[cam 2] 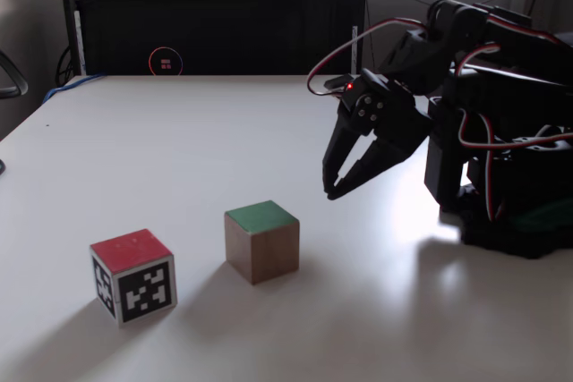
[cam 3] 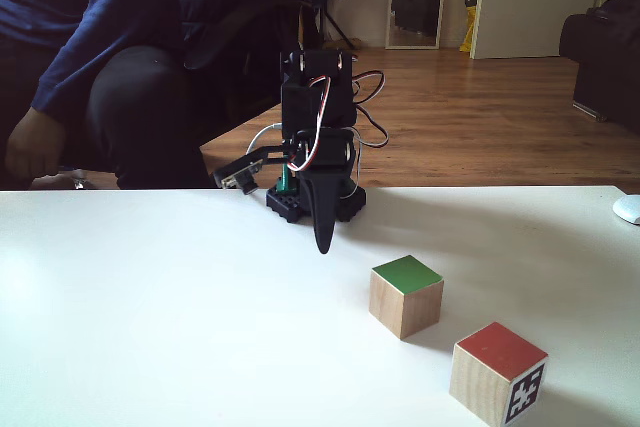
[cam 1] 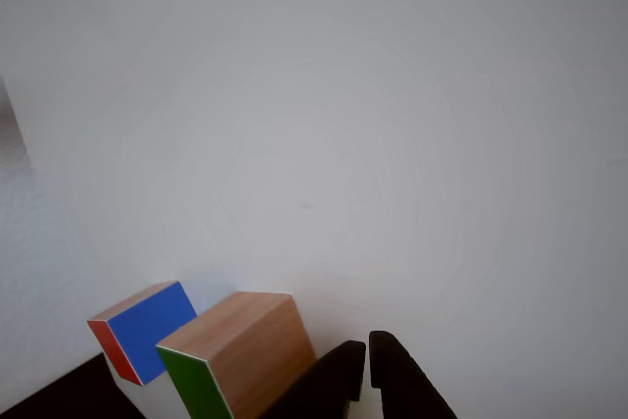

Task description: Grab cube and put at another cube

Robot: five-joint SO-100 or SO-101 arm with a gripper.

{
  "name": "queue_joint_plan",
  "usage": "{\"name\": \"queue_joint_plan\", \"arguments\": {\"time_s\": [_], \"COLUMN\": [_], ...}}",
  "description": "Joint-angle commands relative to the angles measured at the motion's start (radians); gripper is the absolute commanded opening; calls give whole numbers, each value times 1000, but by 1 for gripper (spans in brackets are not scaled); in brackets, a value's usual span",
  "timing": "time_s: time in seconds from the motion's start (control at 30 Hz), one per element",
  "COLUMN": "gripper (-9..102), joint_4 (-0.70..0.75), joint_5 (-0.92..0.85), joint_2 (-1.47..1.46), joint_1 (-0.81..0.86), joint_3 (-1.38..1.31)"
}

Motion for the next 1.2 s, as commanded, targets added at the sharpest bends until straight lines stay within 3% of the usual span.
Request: {"name": "queue_joint_plan", "arguments": {"time_s": [0.0,0.53,0.77,0.93,1.17], "gripper": [0,0,0,9,25], "joint_4": [-17,-15,44,60,40], "joint_5": [43,-6,-44,-81,-109], "joint_2": [5,5,5,-86,-511], "joint_1": [-29,-44,-110,-242,-253], "joint_3": [-3,-8,-281,-423,-584]}}
